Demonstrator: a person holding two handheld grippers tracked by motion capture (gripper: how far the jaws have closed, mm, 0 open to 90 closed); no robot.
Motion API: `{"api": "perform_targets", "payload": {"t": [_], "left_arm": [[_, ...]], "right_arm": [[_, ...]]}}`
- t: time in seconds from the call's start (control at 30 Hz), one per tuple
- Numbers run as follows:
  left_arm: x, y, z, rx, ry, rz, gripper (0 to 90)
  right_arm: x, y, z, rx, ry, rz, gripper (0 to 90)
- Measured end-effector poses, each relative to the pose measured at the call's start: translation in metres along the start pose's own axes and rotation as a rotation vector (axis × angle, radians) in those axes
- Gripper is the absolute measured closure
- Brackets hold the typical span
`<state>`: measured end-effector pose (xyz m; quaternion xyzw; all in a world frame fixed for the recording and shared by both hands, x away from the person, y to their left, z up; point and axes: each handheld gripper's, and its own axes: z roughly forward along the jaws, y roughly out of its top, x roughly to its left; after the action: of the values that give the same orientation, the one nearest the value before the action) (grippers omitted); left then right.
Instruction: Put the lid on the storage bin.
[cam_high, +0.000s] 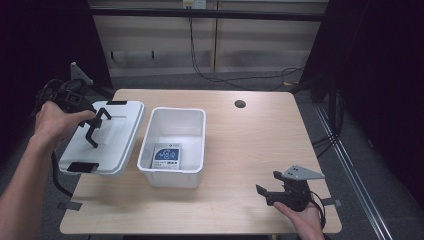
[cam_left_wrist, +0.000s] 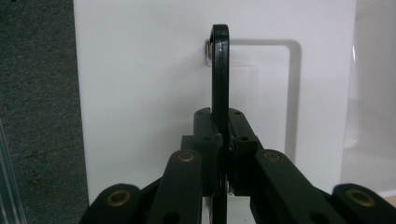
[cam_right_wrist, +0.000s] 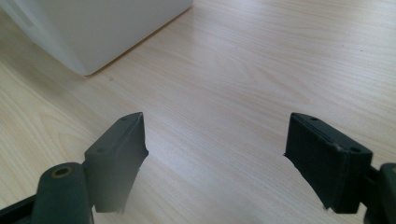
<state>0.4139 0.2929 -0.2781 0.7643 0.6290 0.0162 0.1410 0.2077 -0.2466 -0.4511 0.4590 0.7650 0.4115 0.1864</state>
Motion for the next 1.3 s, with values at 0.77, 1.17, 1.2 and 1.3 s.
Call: {"api": "perform_targets", "payload": {"t": [0.77,1.17,1.2,1.3], "left_arm": [[-0.068,0.016,-0.021,-0.024,-0.034,0.104,84.9],[-0.110,0.025,-0.010,0.012,-0.030,0.122,84.9],[-0.113,0.025,-0.008,0.010,-0.035,0.122,84.9],[-0.122,0.027,-0.004,0.009,-0.033,0.111,84.9]], "right_arm": [[-0.001,0.000,0.000,-0.005,0.002,0.006,19.3],[-0.001,0.000,0.000,-0.004,0.004,0.009,19.2],[-0.001,0.000,0.000,-0.004,0.005,0.008,19.2],[0.000,0.000,0.000,-0.003,0.006,0.007,19.2]]}}
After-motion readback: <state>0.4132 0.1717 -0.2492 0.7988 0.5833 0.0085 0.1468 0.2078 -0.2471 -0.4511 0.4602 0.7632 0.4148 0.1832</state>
